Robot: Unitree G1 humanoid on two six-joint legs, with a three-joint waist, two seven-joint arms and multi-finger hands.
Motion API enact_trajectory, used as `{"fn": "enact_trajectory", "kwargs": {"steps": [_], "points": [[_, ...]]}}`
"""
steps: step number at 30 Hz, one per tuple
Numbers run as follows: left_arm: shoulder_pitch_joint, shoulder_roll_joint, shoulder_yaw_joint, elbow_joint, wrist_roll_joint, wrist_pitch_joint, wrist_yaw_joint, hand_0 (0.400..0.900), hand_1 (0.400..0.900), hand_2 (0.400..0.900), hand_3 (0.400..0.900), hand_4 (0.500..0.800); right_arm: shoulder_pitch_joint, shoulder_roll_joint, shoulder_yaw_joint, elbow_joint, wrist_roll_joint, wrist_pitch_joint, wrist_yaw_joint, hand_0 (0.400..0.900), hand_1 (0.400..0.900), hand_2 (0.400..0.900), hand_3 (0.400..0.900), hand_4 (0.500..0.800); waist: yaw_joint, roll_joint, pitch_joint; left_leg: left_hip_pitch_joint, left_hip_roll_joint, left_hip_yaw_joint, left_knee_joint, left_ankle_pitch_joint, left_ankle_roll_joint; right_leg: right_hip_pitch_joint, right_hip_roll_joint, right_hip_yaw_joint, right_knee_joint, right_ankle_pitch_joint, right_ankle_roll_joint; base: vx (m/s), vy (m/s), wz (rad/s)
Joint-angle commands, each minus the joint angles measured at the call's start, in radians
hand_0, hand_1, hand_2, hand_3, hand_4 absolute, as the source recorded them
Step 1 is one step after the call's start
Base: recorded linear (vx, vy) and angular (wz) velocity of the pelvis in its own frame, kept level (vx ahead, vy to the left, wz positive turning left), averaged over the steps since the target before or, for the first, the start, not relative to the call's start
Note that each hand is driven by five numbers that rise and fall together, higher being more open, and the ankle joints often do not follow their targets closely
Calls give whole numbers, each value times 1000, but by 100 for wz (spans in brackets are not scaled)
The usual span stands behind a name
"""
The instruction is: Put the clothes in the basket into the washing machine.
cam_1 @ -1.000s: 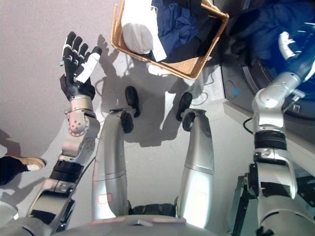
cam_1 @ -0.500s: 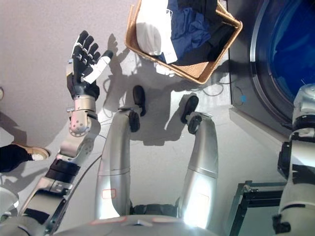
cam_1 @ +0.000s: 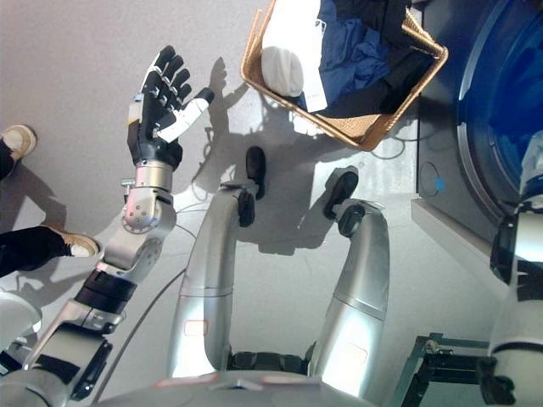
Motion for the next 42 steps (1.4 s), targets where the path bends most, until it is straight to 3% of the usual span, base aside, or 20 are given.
{"fn": "enact_trajectory", "kwargs": {"steps": [1,11,17,22,26,28,29,31,32,34,35,36,38,40,42], "points": [[89,-53,-4,-78,12,-90,0,900,900,900,900,800,119,-86,92,11,-35,-24,-99,900,900,900,900,800,-28,71,-221,-129,-1,-108,59,-81,-49,-166,37,-14,-8,80,70,0,0,0],[75,-60,-3,-74,27,-100,18,900,900,900,900,800,117,-49,132,-111,-103,-52,-170,900,900,900,900,800,-38,69,-222,-135,3,-108,72,-80,-47,-171,42,-9,-1,86,70,-2,7,-2],[65,-93,49,-64,49,-110,55,900,900,900,900,800,222,18,64,-395,-219,-70,-278,900,900,900,900,800,-68,67,-218,-132,6,-105,66,-81,-47,-162,52,-8,-14,90,69,-11,27,-7],[66,-126,83,-47,60,-107,77,900,900,900,900,800,366,106,-60,-675,-334,-73,-354,900,900,900,900,800,-95,66,-214,-131,5,-107,68,-85,-45,-159,60,-9,-13,85,68,-4,22,-7],[67,-138,84,-42,66,-103,86,900,900,900,900,800,466,206,-128,-834,-369,-100,-354,900,900,900,900,800,-105,60,-209,-124,7,-106,57,-82,-46,-150,62,-10,-25,88,70,-8,13,-4],[75,-162,87,-24,56,-100,86,900,900,900,900,800,570,338,-144,-969,-342,-165,-280,900,900,900,900,800,-124,54,-202,-107,14,-102,42,-80,-45,-130,68,-9,-44,92,70,-9,22,-9],[79,-158,85,-24,55,-101,85,900,900,900,900,800,584,345,-151,-983,-345,-161,-277,900,900,900,900,800,-123,49,-204,-102,14,-102,39,-79,-46,-125,68,-9,-47,93,70,-4,21,-13],[86,-171,93,-3,45,-95,89,900,900,900,900,800,680,456,-159,-1068,-297,-219,-215,900,900,900,900,800,-140,43,-205,-84,18,-97,23,-79,-45,-102,76,-14,-66,92,69,-5,5,-7],[89,-168,92,-3,44,-95,89,900,900,900,900,800,687,460,-161,-1073,-297,-218,-212,900,900,900,900,800,-139,40,-206,-81,18,-97,21,-79,-45,-99,76,-15,-68,93,69,0,0,0],[107,-175,95,14,30,-93,81,900,900,900,900,800,781,547,-133,-1151,-211,-296,-100,900,900,900,900,800,-157,37,-209,-54,20,-93,-8,-76,-46,-68,85,-20,-95,90,68,-21,12,-4],[116,-170,98,14,26,-92,72,900,900,900,900,800,815,571,-110,-1177,-162,-321,-36,900,900,900,900,800,-163,35,-209,-42,23,-89,-19,-75,-47,-56,88,-22,-108,92,69,-17,14,-4],[121,-169,98,14,26,-92,71,900,900,900,900,800,821,571,-110,-1181,-157,-321,-30,900,900,900,900,800,-163,33,-211,-38,23,-89,-22,-74,-47,-52,88,-22,-111,93,69,-29,16,-7],[146,-157,105,23,21,-90,40,900,900,900,900,800,899,596,-46,-1238,-45,-361,119,900,900,900,900,800,-173,29,-214,-15,27,-80,-57,-69,-49,-26,98,-26,-142,96,69,-35,15,-6],[157,-154,103,26,15,-92,22,900,900,900,900,800,925,600,-8,-1260,14,-370,198,900,900,900,900,800,-176,29,-217,-9,28,-77,-63,-69,-47,-23,103,-28,-150,97,69,0,0,0],[158,-155,102,31,13,-96,16,900,900,900,900,800,928,604,3,-1264,35,-374,220,900,900,900,900,800,-176,30,-220,-7,27,-76,-63,-69,-47,-22,104,-27,-150,95,69,0,0,0]]}}
